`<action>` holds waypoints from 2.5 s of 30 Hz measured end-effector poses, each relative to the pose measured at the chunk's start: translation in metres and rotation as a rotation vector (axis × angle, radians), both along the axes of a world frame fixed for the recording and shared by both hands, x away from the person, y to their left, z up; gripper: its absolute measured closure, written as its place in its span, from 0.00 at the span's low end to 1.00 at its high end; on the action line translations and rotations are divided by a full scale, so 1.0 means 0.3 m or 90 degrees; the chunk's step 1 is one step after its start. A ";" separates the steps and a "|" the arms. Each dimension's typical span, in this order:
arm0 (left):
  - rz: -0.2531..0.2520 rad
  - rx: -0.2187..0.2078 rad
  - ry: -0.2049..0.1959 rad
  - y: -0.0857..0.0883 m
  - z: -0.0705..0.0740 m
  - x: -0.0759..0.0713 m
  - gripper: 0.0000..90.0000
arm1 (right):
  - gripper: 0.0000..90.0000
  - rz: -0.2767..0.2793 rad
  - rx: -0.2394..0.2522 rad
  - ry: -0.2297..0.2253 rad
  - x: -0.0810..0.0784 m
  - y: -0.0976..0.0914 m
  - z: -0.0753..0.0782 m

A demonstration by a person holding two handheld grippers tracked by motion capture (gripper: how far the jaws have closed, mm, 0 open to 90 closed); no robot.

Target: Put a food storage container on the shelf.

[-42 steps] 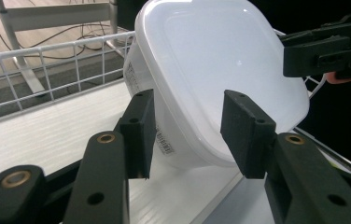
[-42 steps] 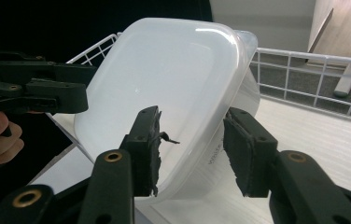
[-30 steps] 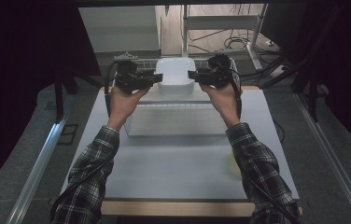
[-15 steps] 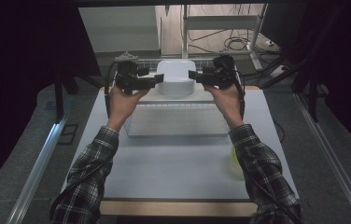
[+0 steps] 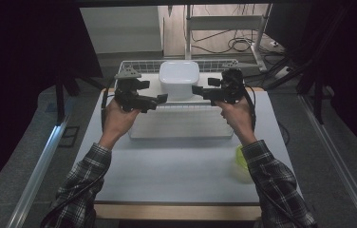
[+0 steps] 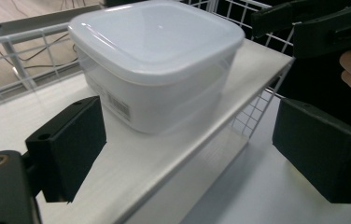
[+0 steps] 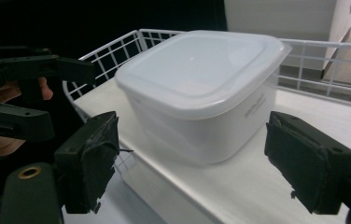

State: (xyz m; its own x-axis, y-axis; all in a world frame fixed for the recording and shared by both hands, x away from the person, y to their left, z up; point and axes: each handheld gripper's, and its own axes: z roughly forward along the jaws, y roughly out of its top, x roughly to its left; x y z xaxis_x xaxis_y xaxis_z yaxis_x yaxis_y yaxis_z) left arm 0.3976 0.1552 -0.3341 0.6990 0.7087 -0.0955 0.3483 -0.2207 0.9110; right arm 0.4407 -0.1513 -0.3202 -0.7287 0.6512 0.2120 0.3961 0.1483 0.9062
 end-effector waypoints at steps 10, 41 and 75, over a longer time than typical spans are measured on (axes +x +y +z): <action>-0.038 0.020 -0.027 -0.003 -0.070 -0.082 0.10 | 0.14 0.045 -0.043 -0.026 -0.082 0.005 -0.041; -0.063 0.014 0.005 0.020 -0.269 -0.250 0.09 | 0.07 0.081 -0.079 -0.035 -0.261 -0.051 -0.249; -0.055 0.076 0.024 0.003 -0.506 -0.393 0.07 | 0.07 0.062 -0.126 0.046 -0.417 -0.131 -0.473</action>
State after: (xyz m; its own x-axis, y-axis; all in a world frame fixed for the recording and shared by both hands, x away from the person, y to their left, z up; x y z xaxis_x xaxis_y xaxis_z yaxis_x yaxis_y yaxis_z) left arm 0.2797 0.1559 -0.4860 0.7549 0.6545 -0.0414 0.3568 -0.3569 0.8633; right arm 0.3155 -0.1906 -0.4620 -0.7779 0.6123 0.1411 0.4339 0.3610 0.8254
